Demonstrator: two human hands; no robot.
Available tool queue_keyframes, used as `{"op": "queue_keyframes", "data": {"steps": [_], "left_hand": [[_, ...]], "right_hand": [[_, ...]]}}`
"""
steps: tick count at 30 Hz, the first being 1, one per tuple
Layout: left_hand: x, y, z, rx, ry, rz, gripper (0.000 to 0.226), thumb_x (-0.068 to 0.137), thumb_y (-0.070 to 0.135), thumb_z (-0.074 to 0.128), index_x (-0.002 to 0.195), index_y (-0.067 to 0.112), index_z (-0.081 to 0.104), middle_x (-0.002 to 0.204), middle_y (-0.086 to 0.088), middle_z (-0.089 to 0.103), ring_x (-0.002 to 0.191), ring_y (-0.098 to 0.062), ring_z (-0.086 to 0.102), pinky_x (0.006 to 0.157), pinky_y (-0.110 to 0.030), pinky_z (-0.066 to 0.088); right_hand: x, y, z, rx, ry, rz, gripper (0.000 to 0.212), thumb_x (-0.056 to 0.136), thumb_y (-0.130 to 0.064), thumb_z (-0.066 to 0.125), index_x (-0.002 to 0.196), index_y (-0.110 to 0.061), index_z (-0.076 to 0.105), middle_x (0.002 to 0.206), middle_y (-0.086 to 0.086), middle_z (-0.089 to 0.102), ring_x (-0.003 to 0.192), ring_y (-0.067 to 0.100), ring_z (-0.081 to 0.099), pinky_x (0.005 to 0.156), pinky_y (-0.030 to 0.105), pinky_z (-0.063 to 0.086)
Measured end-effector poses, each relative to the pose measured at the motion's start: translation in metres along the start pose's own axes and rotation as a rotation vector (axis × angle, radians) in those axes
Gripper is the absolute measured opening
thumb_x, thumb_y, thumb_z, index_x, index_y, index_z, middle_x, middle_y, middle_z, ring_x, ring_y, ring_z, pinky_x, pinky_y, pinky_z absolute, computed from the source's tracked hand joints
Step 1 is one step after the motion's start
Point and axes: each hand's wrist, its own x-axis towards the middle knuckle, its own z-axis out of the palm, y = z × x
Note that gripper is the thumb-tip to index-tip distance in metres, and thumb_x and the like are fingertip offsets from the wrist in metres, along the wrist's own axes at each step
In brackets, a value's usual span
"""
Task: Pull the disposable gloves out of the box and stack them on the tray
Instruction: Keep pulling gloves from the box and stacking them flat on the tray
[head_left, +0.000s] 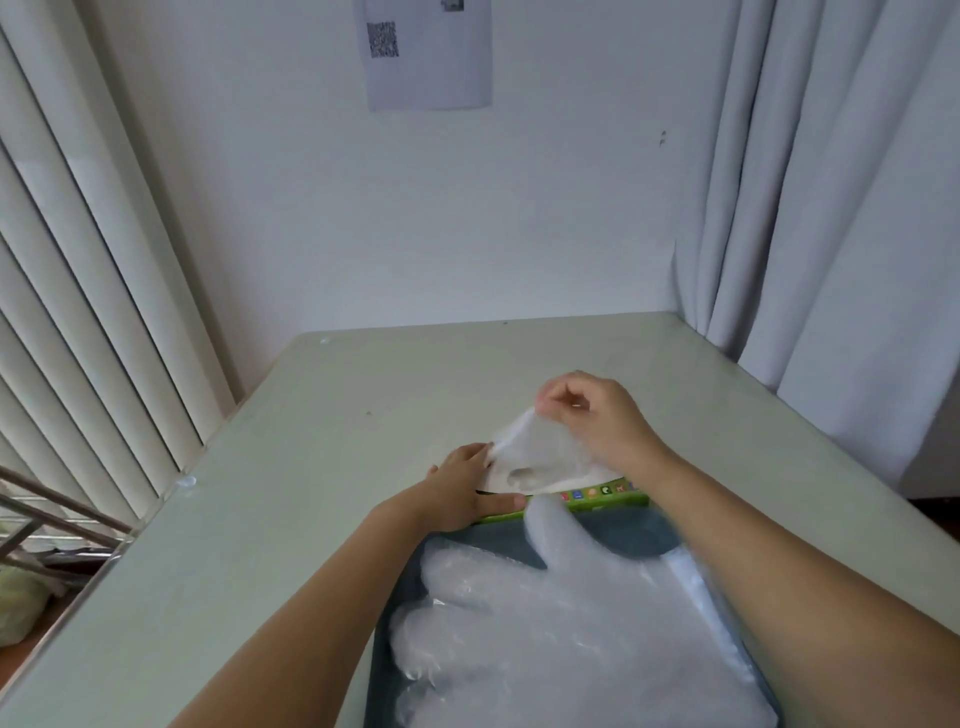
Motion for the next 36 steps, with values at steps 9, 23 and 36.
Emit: {"op": "queue_keyframes", "data": {"steps": [9, 23, 36], "left_hand": [[-0.002, 0.026, -0.015, 0.202, 0.001, -0.087, 0.092, 0.086, 0.056, 0.061, 0.154, 0.018, 0.013, 0.155, -0.008, 0.029, 0.138, -0.028, 0.033, 0.113, -0.043, 0.03], [-0.112, 0.146, -0.039, -0.781, 0.272, 0.298, 0.026, 0.091, 0.04, 0.062, 0.1, 0.019, 0.074, 0.091, 0.012, 0.074, 0.084, 0.007, 0.065, 0.062, -0.01, 0.042], [-0.155, 0.155, -0.055, -0.076, 0.7, 0.164, 0.02, 0.081, 0.023, 0.07, 0.064, 0.014, 0.062, 0.063, 0.006, 0.062, 0.058, -0.01, 0.054, 0.058, -0.023, 0.043]], "right_hand": [[-0.011, -0.083, -0.06, 0.606, 0.042, 0.117, 0.021, 0.097, -0.013, 0.05, 0.078, -0.008, 0.06, 0.068, -0.003, 0.069, 0.066, 0.009, 0.066, 0.068, 0.022, 0.055], [-0.085, -0.098, -0.069, 0.714, -0.13, 0.308, 0.031, 0.095, -0.009, 0.05, 0.118, 0.009, 0.061, 0.106, 0.016, 0.068, 0.088, 0.019, 0.066, 0.088, 0.032, 0.053], [-0.127, -0.139, -0.087, 0.227, -0.135, 0.204, 0.062, 0.067, -0.057, 0.064, 0.116, -0.018, 0.063, 0.116, -0.001, 0.067, 0.109, 0.015, 0.063, 0.099, 0.033, 0.048]]}}
